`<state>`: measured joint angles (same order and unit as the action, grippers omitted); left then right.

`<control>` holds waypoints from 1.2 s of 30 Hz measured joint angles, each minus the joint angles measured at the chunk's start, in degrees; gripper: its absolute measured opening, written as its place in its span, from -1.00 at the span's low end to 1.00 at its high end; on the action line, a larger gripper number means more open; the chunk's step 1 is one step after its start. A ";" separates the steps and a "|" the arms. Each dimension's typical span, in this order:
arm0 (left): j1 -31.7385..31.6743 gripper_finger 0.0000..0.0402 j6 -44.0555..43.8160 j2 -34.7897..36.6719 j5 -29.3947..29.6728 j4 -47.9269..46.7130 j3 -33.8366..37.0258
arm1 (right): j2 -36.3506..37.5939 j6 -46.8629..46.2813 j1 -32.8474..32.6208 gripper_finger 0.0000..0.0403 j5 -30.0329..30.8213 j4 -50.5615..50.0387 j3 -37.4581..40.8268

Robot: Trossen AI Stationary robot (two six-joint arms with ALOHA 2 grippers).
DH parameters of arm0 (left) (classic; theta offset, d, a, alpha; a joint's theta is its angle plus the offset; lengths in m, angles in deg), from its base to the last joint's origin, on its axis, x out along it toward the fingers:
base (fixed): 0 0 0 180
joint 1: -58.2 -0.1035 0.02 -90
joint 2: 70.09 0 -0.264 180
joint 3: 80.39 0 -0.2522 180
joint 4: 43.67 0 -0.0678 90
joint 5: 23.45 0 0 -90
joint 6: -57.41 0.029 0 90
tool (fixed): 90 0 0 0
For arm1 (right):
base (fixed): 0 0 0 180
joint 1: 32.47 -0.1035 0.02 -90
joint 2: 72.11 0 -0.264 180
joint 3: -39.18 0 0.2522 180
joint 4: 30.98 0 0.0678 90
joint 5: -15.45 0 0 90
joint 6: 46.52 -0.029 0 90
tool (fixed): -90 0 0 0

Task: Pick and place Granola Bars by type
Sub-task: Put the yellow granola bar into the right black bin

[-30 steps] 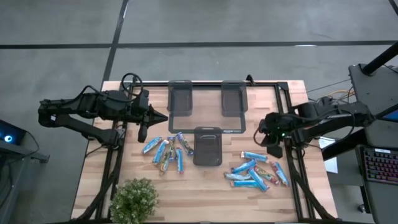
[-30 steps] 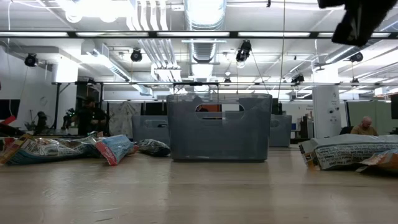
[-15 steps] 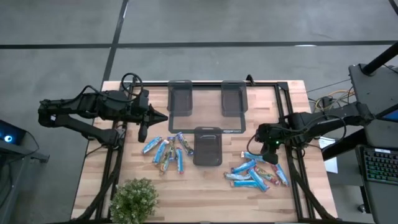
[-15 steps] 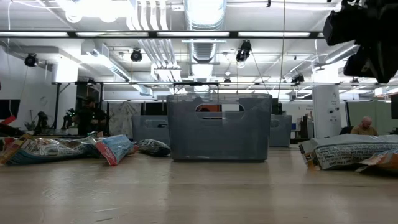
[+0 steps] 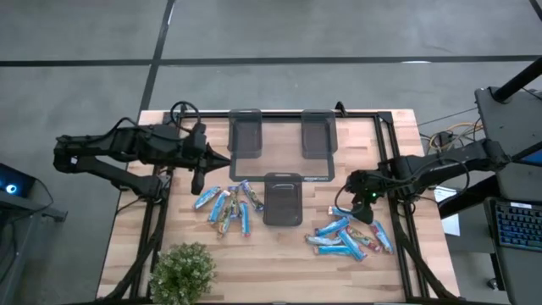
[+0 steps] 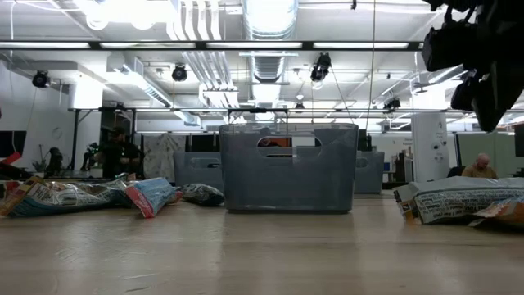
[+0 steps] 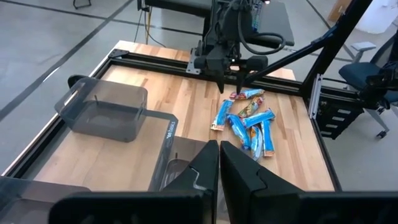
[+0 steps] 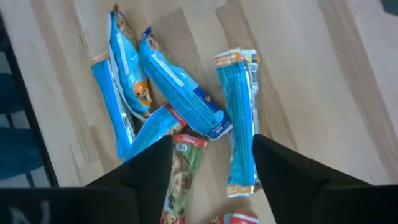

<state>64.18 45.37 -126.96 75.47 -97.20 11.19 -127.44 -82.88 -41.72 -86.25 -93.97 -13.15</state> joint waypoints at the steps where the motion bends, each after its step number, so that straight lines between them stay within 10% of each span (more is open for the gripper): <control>1: 0.00 -1.00 0.13 -0.22 0.00 0.00 0.00 | 0.00 -0.02 0.02 0.09 0.02 0.43 0.27; 36: 0.00 -1.00 1.59 -2.56 -0.07 0.04 0.00 | -19.51 8.04 0.02 0.10 3.73 10.77 2.96</control>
<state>64.18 46.96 -129.53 75.41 -97.15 11.19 -146.95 -74.84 -41.70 -82.52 -83.21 -10.19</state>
